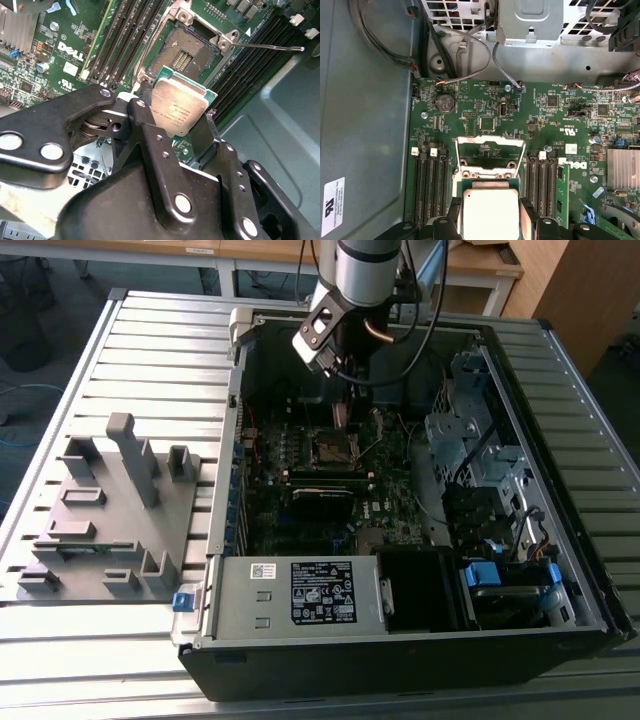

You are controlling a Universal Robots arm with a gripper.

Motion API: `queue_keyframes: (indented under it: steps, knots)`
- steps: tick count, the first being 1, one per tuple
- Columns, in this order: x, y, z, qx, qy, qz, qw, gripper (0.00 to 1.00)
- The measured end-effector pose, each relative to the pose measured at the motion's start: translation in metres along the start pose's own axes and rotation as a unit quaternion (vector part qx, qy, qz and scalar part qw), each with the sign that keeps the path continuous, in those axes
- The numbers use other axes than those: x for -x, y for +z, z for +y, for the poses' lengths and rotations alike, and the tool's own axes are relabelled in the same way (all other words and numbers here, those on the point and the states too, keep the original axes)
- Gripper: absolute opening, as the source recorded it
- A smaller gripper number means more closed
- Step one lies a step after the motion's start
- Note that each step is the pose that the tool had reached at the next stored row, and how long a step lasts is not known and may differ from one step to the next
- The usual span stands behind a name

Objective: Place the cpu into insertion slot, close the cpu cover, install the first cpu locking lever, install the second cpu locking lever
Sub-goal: 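Place the cpu into insertion slot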

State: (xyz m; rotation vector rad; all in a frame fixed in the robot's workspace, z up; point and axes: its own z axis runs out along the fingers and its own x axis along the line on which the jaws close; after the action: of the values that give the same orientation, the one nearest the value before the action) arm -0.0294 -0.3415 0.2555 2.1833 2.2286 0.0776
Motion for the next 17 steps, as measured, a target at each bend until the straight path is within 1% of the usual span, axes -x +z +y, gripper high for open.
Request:
queue_keyframes:
  steps: [5,11,17]
  knots:
    - [0.0001,0.0022,-0.0001,0.0000,0.000,-0.0001,1.0000,0.54]
    - [0.0001,0.0030,-0.0002,0.0000,0.000,0.0000,1.0000,0.54]
    - [0.0001,0.0063,-0.0003,0.0000,0.000,0.0000,1.0000,0.54]
